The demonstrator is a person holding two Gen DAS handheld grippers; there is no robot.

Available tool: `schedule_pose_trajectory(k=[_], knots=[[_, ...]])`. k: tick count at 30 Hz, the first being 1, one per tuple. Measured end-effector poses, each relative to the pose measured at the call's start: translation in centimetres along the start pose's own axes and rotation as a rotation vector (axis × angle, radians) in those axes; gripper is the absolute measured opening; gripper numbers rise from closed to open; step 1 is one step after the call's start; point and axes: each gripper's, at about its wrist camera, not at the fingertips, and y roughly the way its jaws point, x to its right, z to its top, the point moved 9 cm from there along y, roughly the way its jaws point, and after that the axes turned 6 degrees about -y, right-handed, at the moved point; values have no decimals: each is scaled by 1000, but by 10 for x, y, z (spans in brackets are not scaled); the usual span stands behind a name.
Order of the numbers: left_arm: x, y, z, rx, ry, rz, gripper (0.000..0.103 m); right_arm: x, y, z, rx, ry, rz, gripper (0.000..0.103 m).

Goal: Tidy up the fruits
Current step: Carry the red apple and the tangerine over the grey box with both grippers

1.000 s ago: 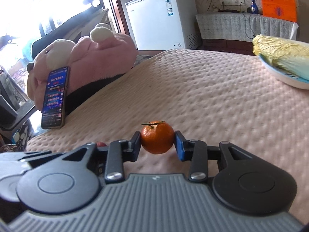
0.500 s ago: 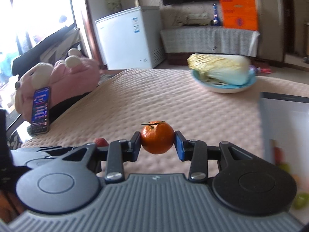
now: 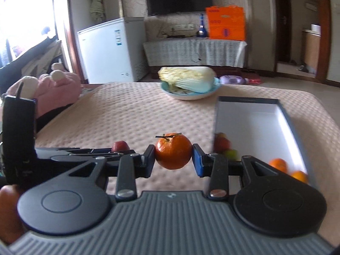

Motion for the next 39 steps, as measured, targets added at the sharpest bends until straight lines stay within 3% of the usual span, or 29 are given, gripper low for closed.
schedule_pose_trajectory(k=[13,18,24,39], knots=[[59,14,-18,-25,67,-60,38,71,-5,0,-8,78,-17,40],[63,14,-14,-19,54,-70,38,72,-13,0,34,113,10,40],[68,15,-9,-14,41,-81,38,79,-10,-6,2,111,-12,40],[94,18,-5,20,94,-120,38,101,-24,-11,16,110,-29,40]])
